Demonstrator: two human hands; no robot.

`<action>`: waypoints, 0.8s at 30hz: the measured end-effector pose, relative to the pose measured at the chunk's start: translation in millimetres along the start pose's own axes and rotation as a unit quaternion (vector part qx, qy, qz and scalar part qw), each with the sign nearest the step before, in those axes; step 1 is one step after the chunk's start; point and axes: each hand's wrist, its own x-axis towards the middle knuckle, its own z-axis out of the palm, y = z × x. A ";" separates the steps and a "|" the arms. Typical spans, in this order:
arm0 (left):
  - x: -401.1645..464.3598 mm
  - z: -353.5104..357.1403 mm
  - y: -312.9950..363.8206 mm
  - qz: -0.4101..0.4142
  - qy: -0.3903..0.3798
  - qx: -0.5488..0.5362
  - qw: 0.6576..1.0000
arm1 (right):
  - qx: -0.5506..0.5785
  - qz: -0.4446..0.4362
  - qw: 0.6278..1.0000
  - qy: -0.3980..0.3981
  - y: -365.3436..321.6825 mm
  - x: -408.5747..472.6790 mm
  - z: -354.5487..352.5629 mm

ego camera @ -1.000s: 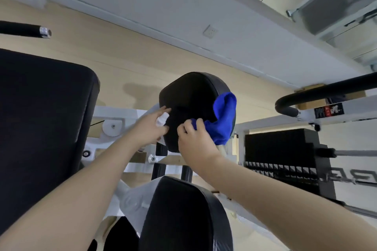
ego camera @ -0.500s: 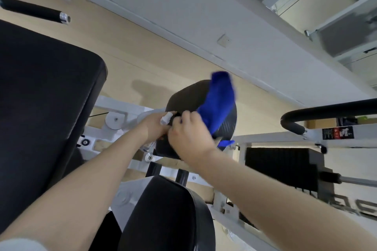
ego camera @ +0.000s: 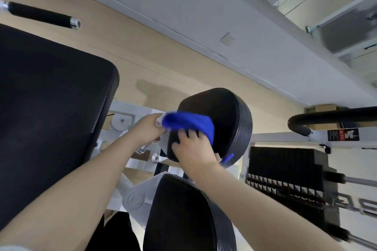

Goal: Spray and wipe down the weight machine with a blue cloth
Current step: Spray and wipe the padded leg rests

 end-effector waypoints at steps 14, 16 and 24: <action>24.0 -29.3 -9.6 -0.005 -0.013 0.008 1.000 | -0.001 0.048 0.994 -0.095 -5.3 19.2 22.1; 29.2 -34.3 -11.7 0.005 -0.017 0.007 1.000 | -0.039 0.009 0.996 -0.084 1.6 22.2 20.1; 46.5 -35.3 -14.5 0.036 -0.024 -0.033 0.999 | -0.155 0.065 0.984 0.067 38.5 74.3 -11.5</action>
